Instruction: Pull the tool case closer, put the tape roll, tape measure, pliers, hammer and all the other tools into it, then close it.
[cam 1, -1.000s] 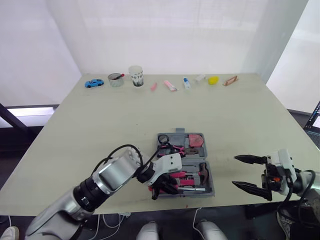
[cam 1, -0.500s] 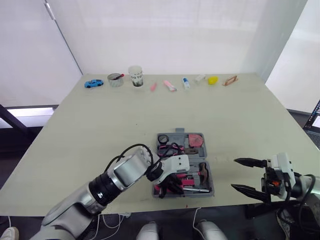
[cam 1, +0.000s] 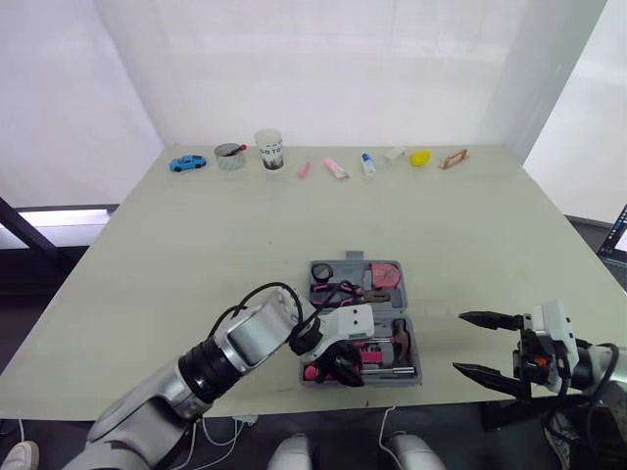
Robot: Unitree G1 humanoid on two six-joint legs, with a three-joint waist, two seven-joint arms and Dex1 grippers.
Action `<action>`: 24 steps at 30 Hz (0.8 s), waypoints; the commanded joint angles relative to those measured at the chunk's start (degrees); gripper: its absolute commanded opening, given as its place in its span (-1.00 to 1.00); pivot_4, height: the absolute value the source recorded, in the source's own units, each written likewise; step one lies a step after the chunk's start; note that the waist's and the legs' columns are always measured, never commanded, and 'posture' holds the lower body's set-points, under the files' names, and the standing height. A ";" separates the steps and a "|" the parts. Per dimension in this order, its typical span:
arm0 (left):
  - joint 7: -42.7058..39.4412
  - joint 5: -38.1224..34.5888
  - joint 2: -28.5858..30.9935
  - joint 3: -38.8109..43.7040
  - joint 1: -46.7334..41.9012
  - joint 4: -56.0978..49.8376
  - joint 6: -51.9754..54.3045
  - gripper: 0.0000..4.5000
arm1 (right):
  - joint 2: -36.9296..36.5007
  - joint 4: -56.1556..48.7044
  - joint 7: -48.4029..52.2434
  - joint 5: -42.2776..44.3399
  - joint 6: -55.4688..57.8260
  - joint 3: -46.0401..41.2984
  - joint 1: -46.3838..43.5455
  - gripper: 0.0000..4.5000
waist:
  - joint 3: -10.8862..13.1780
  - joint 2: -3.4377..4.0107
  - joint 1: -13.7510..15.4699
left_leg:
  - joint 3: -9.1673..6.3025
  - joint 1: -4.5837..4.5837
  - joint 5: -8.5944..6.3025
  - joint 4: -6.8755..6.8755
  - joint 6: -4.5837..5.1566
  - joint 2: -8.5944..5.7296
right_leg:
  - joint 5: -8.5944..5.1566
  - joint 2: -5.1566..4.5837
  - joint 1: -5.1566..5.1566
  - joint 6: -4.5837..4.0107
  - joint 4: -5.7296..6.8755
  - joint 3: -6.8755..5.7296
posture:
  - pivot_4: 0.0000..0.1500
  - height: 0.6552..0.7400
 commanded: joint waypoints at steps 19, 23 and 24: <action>-5.32 -7.55 4.16 15.05 0.42 0.61 -10.76 0.81 | 0.35 -1.49 -0.09 -0.29 -0.57 0.40 -1.91 1.00 | 0.02 0.03 -0.17 | -0.23 0.09 0.00 0.16 0.01 -0.04 | -0.11 0.01 0.28 -0.11 -0.02 -0.08 | 1.00 1.00; -5.88 -10.13 1.50 19.09 3.44 3.24 -18.24 0.48 | 0.59 -0.76 0.05 -0.49 -0.97 0.65 -2.54 1.00 | 0.02 0.04 -0.20 | -0.23 0.09 0.00 0.16 0.01 -0.04 | -0.12 0.01 0.28 -0.11 -0.02 -0.09 | 1.00 1.00; -6.92 -11.26 0.51 20.02 4.48 4.25 -20.67 0.35 | 0.67 -0.47 0.10 -0.58 -1.11 0.73 -2.80 1.00 | 0.02 0.04 -0.20 | -0.23 0.09 0.00 0.16 0.01 -0.04 | -0.12 0.01 0.27 -0.11 -0.02 -0.08 | 1.00 1.00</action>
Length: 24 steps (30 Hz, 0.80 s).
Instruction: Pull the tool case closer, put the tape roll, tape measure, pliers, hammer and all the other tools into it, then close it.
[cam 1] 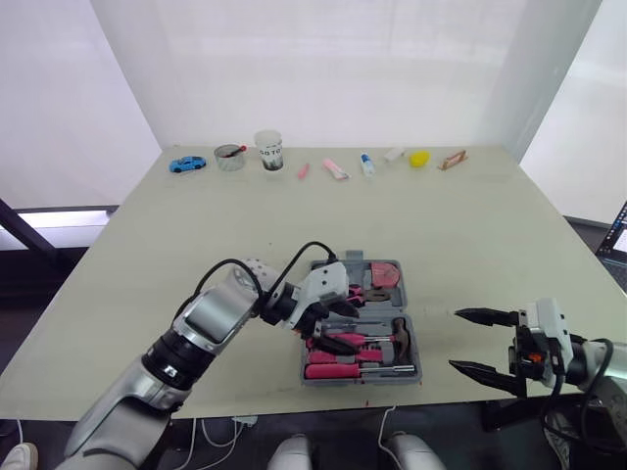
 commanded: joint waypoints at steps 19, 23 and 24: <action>-5.61 2.98 -7.02 0.25 5.92 14.96 -22.05 -0.95 | 0.93 0.41 0.12 -0.59 -2.80 -0.29 -0.78 1.00 | 0.00 0.01 0.04 | 0.01 0.00 0.00 -0.01 0.00 0.00 | 0.01 0.00 0.00 -0.01 -0.01 0.00 | 1.00 1.00; -6.10 5.37 -7.63 -0.72 6.61 16.84 -26.19 -0.95 | 0.94 0.46 -0.02 -0.59 -2.79 -0.30 -0.94 1.00 | 0.00 0.00 -0.03 | 0.01 0.01 0.00 -0.02 0.00 0.00 | 0.02 0.00 0.00 -0.02 0.00 0.00 | 1.00 1.00; -6.18 5.54 -7.74 -0.78 6.86 17.04 -26.63 -0.95 | 0.92 0.38 -0.03 -0.62 -2.78 -0.26 -0.92 1.00 | 0.00 0.00 -0.01 | 0.00 0.01 0.00 -0.02 0.00 0.00 | 0.02 0.00 0.00 -0.03 0.00 0.00 | 1.00 1.00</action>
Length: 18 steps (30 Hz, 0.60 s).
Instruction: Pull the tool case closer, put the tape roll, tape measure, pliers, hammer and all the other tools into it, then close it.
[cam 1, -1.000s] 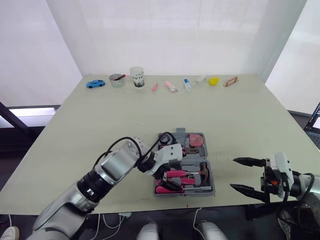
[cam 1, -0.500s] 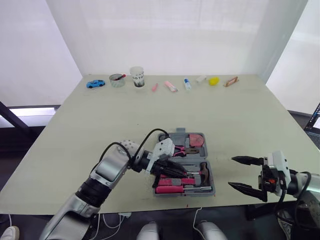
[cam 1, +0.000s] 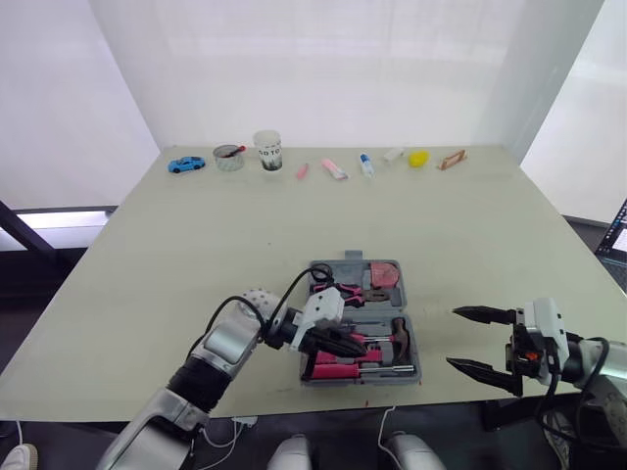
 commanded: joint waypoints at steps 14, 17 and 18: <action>-0.98 4.07 -2.04 -0.63 1.08 5.23 -6.49 -0.95 | -0.41 -0.59 0.43 0.27 -0.87 -0.53 -0.98 1.00 | 0.00 0.00 0.01 | 0.00 -0.01 0.00 0.00 0.00 0.00 | 0.00 0.00 0.00 0.01 0.00 0.00 | 1.00 1.00; -1.18 5.07 -1.74 -1.35 2.10 5.77 -7.30 -0.95 | -0.58 -0.60 0.53 0.27 -0.81 -0.61 -1.01 1.00 | 0.00 0.00 0.01 | 0.00 -0.01 0.00 0.00 0.00 0.00 | 0.00 0.00 0.00 0.01 0.00 0.00 | 1.00 1.00; -1.30 5.57 -1.50 -1.67 2.46 6.11 -7.94 -0.95 | -0.61 -0.60 0.54 0.27 -0.81 -0.62 -1.01 1.00 | 0.00 0.00 0.01 | 0.00 -0.01 0.00 0.00 0.00 0.00 | 0.00 0.00 0.00 0.01 -0.01 0.00 | 1.00 1.00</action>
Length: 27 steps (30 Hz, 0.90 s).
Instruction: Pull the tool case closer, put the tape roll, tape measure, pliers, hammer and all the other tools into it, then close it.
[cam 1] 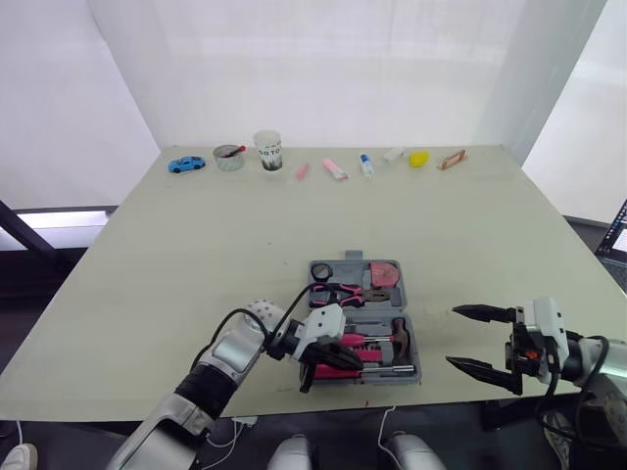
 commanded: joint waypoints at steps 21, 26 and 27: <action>3.15 -4.93 -2.54 4.90 4.80 -2.03 -3.52 -0.95 | 0.82 0.95 -2.45 -0.02 -0.45 -1.02 -2.25 1.00 | -0.11 0.18 -0.09 | -0.02 0.14 0.00 -0.03 0.00 0.02 | -0.01 -0.01 0.12 0.00 -0.02 -0.01 | 1.00 1.00; 7.33 -10.69 -1.30 11.84 5.21 -9.51 4.33 -0.95 | 2.64 2.88 -5.60 -0.30 -0.75 -2.03 -2.03 1.00 | -0.06 0.13 0.00 | -0.08 0.06 0.00 -0.03 0.00 0.02 | -0.01 -0.02 0.10 0.00 -0.02 -0.09 | 1.00 1.00; 7.90 -11.67 -1.13 12.81 5.42 -10.38 5.84 -0.95 | 2.95 2.97 -6.09 -0.17 -0.71 -2.26 -1.92 1.00 | -0.07 0.14 -0.03 | -0.09 0.06 0.00 -0.03 0.00 0.02 | -0.01 -0.02 0.10 0.00 -0.02 -0.09 | 1.00 1.00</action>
